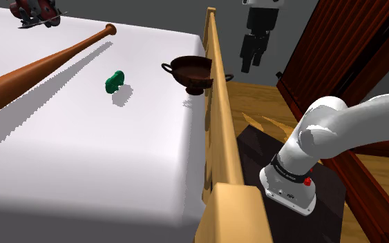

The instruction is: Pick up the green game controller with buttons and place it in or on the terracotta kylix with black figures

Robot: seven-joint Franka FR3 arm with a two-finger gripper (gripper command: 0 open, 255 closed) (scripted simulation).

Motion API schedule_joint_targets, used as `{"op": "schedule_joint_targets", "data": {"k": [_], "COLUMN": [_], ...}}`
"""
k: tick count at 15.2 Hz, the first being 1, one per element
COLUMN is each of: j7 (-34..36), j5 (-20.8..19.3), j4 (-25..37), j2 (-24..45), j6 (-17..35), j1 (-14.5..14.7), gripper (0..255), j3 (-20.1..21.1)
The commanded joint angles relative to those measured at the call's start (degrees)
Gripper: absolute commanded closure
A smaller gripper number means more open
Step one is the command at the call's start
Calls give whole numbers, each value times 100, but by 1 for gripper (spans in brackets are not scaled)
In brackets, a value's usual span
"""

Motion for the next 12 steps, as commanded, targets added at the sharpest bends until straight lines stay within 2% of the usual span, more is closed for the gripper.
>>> {"op": "schedule_joint_targets", "data": {"k": [1,7,12], "j7": [0,1344,2440], "j5": [0,582,837], "j4": [0,210,628], "j2": [0,664,1444], "j6": [0,674,1242], "j1": [0,-35,-134], "gripper": [0,0,0], "j3": [0,827,1473]}}
